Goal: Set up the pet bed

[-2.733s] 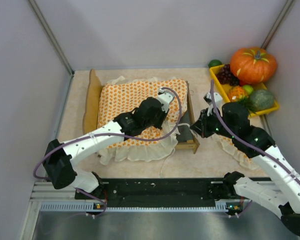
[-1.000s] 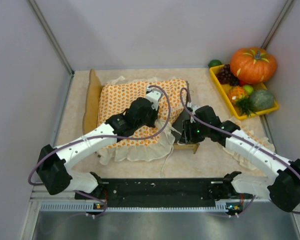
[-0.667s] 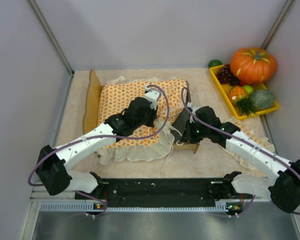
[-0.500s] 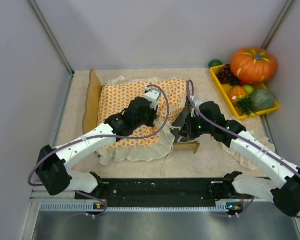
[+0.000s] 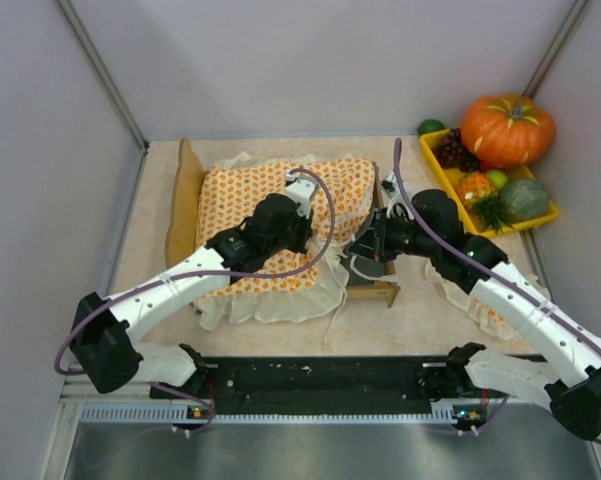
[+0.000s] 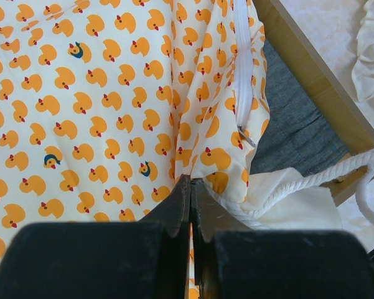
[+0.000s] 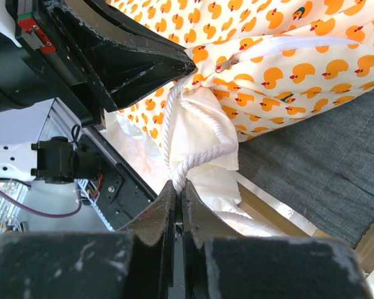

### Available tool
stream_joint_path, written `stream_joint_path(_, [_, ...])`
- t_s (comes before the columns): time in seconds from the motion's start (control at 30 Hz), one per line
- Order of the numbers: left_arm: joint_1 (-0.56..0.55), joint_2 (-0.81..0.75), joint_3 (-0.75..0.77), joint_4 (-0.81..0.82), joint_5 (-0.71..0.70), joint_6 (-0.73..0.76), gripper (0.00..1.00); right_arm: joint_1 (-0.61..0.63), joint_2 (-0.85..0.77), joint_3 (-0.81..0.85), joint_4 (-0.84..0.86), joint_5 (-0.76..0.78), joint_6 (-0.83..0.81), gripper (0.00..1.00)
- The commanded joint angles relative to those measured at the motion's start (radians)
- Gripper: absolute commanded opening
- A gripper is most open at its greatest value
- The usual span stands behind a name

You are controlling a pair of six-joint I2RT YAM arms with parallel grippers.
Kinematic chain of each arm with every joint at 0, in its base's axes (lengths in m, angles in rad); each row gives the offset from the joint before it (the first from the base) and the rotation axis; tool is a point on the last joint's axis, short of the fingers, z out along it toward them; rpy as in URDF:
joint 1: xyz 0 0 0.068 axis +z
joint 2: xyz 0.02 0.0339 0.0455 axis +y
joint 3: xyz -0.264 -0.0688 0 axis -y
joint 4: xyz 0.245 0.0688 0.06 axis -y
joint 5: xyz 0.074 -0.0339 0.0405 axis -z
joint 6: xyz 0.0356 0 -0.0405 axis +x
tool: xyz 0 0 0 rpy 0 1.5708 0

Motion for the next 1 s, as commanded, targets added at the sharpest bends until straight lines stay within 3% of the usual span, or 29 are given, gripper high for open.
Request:
stream_joint_path(0.0, [0.007, -0.038, -0.007, 0.041, 0.008, -0.008, 0.00, 0.013, 0.011, 0.049, 0.048, -0.020, 0.006, 0.00])
stream_joint_path(0.6, [0.007, -0.044, -0.010, 0.047, 0.021, -0.022, 0.00, 0.013, 0.055, 0.093, 0.100, -0.029, 0.011, 0.00])
stream_joint_path(0.97, [0.008, -0.046, -0.005, 0.046, 0.022, -0.016, 0.00, 0.013, -0.044, -0.028, 0.046, 0.024, 0.025, 0.00])
